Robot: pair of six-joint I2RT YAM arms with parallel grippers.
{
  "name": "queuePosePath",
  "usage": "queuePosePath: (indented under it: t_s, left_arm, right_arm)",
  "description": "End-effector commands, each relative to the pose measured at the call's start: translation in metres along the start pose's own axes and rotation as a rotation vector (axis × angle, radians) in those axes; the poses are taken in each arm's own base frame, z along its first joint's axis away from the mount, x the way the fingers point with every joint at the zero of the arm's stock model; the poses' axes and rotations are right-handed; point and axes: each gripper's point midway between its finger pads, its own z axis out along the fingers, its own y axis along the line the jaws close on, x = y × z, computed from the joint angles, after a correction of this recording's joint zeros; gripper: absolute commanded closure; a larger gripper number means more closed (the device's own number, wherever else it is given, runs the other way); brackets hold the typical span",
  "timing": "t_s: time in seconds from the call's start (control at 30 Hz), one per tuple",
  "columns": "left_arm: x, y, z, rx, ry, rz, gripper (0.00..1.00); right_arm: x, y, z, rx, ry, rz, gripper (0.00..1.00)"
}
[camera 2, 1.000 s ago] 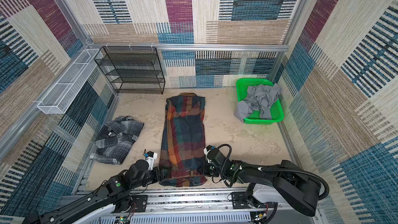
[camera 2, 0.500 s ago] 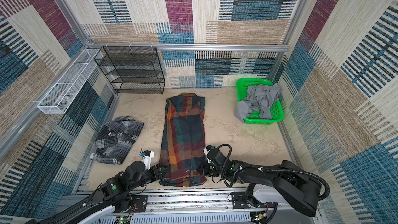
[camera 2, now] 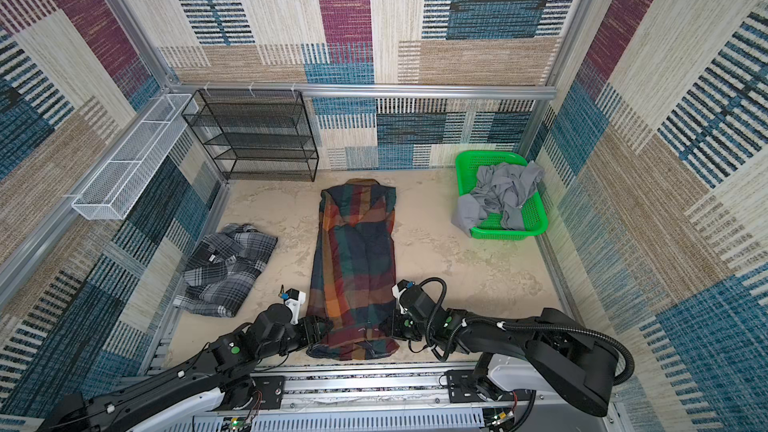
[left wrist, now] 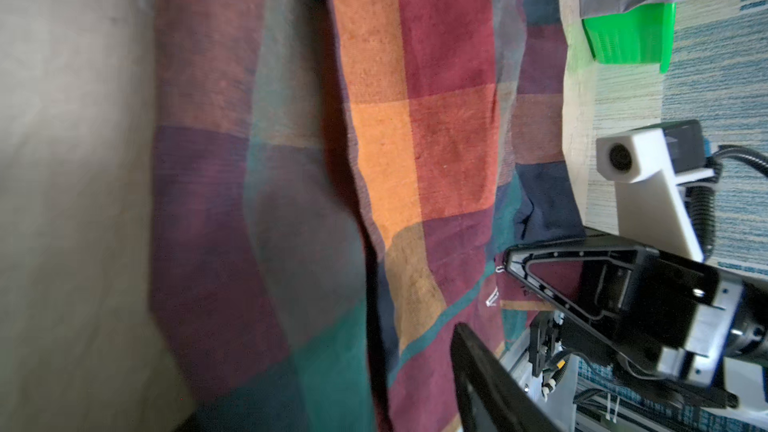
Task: Fold and stack the long sleeve shirts
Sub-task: 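Hold the shirt's near edge with both grippers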
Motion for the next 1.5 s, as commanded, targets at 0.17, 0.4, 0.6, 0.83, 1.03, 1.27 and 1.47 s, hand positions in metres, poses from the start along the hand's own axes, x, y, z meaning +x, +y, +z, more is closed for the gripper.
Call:
queuePosePath:
  t_s: [0.17,0.4,0.6,0.83,1.03,1.27,1.47]
  left_arm:
    - [0.006,-0.003,0.007,0.016,0.042,0.035,0.56]
    - [-0.001,-0.012,0.003,0.049,0.010,0.041,0.85]
    - [0.004,-0.011,0.002,0.057,0.026,0.000,1.00]
    - [0.006,-0.009,-0.010,0.064,0.010,-0.060,1.00]
    - [0.008,-0.015,-0.017,0.068,0.031,-0.115,1.00]
    - [-0.008,-0.041,-0.034,0.051,0.008,-0.159,1.00]
    - [-0.017,-0.046,-0.042,0.003,-0.012,-0.264,1.00]
  right_arm:
    - [-0.003,0.011,-0.002,-0.049,-0.017,-0.021,1.00]
    - [-0.003,0.013,0.000,-0.061,-0.007,-0.026,1.00]
    - [-0.001,0.020,-0.004,-0.074,-0.006,-0.034,1.00]
    - [-0.003,0.026,-0.019,-0.077,-0.038,-0.035,1.00]
    - [-0.001,0.028,-0.024,-0.085,-0.035,-0.024,1.00]
    - [-0.015,0.053,-0.039,-0.104,-0.082,-0.052,1.00]
    - [-0.030,0.073,-0.047,-0.102,-0.121,-0.083,1.00]
